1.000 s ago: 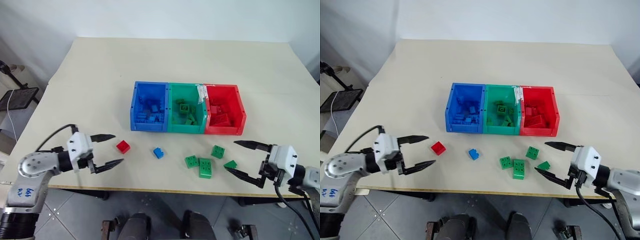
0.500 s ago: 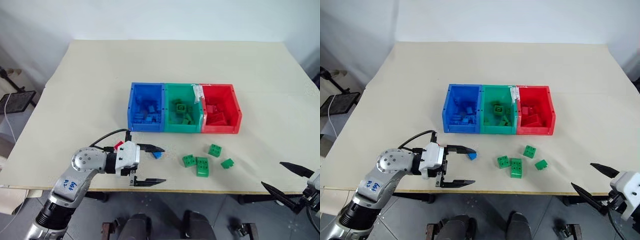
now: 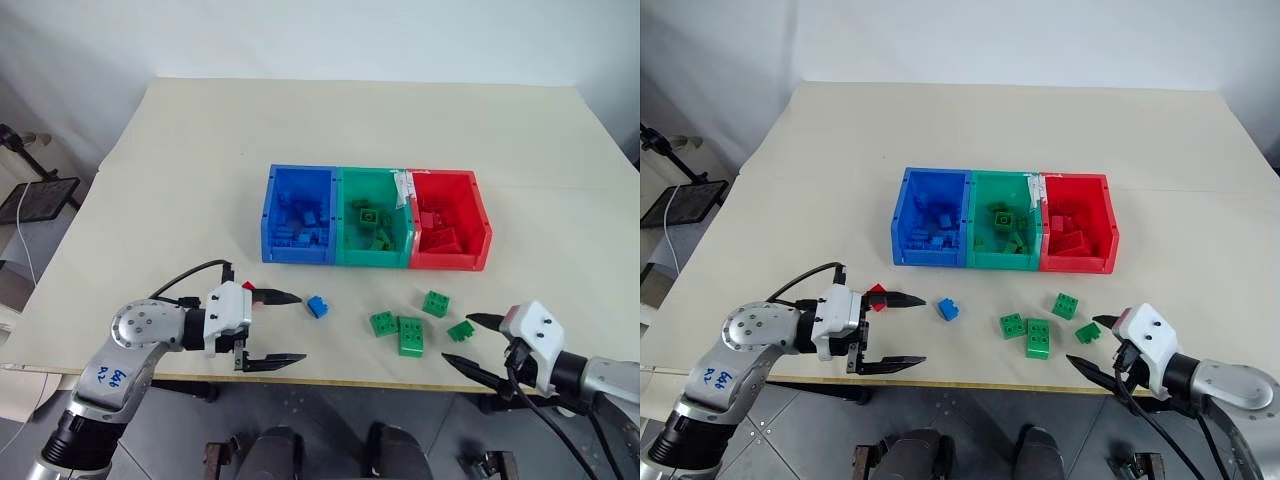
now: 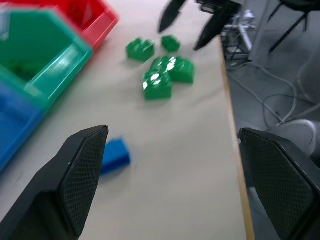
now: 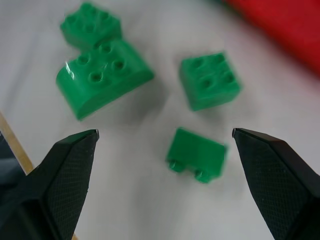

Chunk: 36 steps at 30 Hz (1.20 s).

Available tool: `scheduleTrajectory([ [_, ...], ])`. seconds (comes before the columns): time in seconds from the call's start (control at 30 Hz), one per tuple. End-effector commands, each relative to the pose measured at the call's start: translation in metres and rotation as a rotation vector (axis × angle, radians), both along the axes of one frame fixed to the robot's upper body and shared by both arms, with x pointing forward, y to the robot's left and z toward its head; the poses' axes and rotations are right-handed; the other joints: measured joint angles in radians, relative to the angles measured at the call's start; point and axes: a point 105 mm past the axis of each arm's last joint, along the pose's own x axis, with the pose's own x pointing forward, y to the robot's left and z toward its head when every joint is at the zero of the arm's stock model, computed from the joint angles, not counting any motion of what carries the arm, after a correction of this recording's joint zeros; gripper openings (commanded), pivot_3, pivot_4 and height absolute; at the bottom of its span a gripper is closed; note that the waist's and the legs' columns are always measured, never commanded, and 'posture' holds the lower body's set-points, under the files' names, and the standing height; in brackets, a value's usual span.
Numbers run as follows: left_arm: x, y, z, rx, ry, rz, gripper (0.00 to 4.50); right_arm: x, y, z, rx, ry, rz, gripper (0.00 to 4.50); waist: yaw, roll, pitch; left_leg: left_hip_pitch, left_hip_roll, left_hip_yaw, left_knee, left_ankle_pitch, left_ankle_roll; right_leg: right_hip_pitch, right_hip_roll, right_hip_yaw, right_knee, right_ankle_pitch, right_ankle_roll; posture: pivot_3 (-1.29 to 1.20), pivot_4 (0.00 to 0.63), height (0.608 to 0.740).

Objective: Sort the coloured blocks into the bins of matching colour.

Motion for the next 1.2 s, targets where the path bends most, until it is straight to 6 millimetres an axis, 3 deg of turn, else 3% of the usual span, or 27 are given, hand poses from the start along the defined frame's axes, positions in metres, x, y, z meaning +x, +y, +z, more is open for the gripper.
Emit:
scheduleTrajectory([
  [0.03, -0.004, 0.001, 0.007, -0.016, -0.028, 0.004, 4.5, 0.005, -0.004, -0.004, -0.005, -0.009, -0.024, 3.9, -0.001, 0.0, 0.0, 0.0, 0.0, 0.0, 0.0, 0.0, 0.0, 0.0, 0.0, 0.0, 0.0, 0.0, 0.0, 0.0, 0.15, 0.74],
  [0.27, -0.002, -0.001, 0.009, -0.027, -0.046, 0.02, 4.5, 0.012, -0.001, -0.002, 0.036, -0.04, -0.006, 1.51, -0.005, 0.0, 0.0, 0.001, 0.001, 0.002, 0.0, 0.0, 0.0, 0.0, 0.001, 0.0, 0.0, 0.0, 0.0, 0.0, 0.15, 0.74],
  [0.37, 0.003, 0.002, 0.013, -0.061, -0.049, 0.062, 4.5, 0.014, 0.006, 0.01, 0.072, -0.095, 0.048, 1.46, -0.009, 0.0, 0.0, 0.001, 0.001, 0.002, 0.0, 0.0, 0.0, 0.0, 0.001, 0.0, 0.0, 0.0, 0.0, 0.0, 0.15, 0.74],
  [0.53, 0.016, 0.029, 0.017, -0.107, -0.049, 0.223, 4.5, 0.031, 0.031, 0.062, 0.195, -0.225, 0.1, 1.46, -0.02, 0.0, 0.0, 0.001, 0.003, 0.0, 0.0, -0.001, -0.001, 0.0, 0.002, 0.0, 0.0, 0.0, 0.0, 0.0, 0.15, 0.74],
  [0.67, 0.015, 0.055, 0.013, -0.1, -0.021, 0.326, 4.5, 0.08, 0.071, 0.12, 0.24, -0.388, 0.126, 1.46, -0.038, 0.0, 0.0, 0.002, 0.005, 0.002, 0.0, -0.001, -0.003, -0.001, 0.004, 0.002, 0.0, 0.0, 0.0, 0.0, 0.15, 0.74],
  [0.73, 0.015, 0.058, 0.013, -0.097, -0.024, 0.335, 4.5, 0.106, 0.085, 0.13, 0.215, -0.431, 0.114, 1.46, -0.041, 0.0, 0.0, 0.002, 0.006, 0.0, 0.0, -0.002, -0.003, -0.002, 0.004, 0.001, 0.001, -0.001, -0.001, 0.0, 0.15, 0.74],
  [0.87, 0.017, 0.056, 0.015, -0.095, -0.04, 0.334, 4.5, 0.135, 0.102, 0.136, 0.205, -0.451, 0.122, 1.46, -0.023, -0.001, -0.001, 0.0, 0.005, 0.0, 0.0, -0.003, -0.004, -0.002, 0.005, -0.002, 0.005, 0.0, -0.001, 0.0, 0.15, 0.74],
  [1.03, 0.015, 0.055, 0.014, -0.099, -0.043, 0.338, 4.5, 0.146, 0.116, 0.141, 0.225, -0.47, 0.165, 3.18, -0.033, -0.001, 0.0, -0.002, 0.004, 0.001, 0.0, -0.006, -0.003, -0.004, 0.004, -0.005, 0.004, 0.0, -0.001, 0.0, 0.15, 0.74],
  [1.17, 0.012, 0.048, 0.015, -0.11, -0.024, 0.316, 4.5, 0.137, 0.103, 0.143, 0.224, -0.489, 0.184, 4.46, -0.043, -0.001, 0.0, -0.002, 0.006, 0.001, 0.0, -0.006, -0.003, -0.004, 0.004, -0.009, 0.004, 0.0, -0.001, 0.0, 0.15, 0.74],
  [1.2, 0.011, 0.045, 0.015, -0.114, -0.011, 0.3, 4.5, 0.131, 0.098, 0.141, 0.219, -0.486, 0.203, 4.46, -0.04, -0.001, 0.0, -0.002, 0.006, 0.001, 0.0, -0.006, -0.003, -0.004, 0.004, -0.01, 0.004, 0.0, -0.001, 0.0, 0.15, 0.74],
])
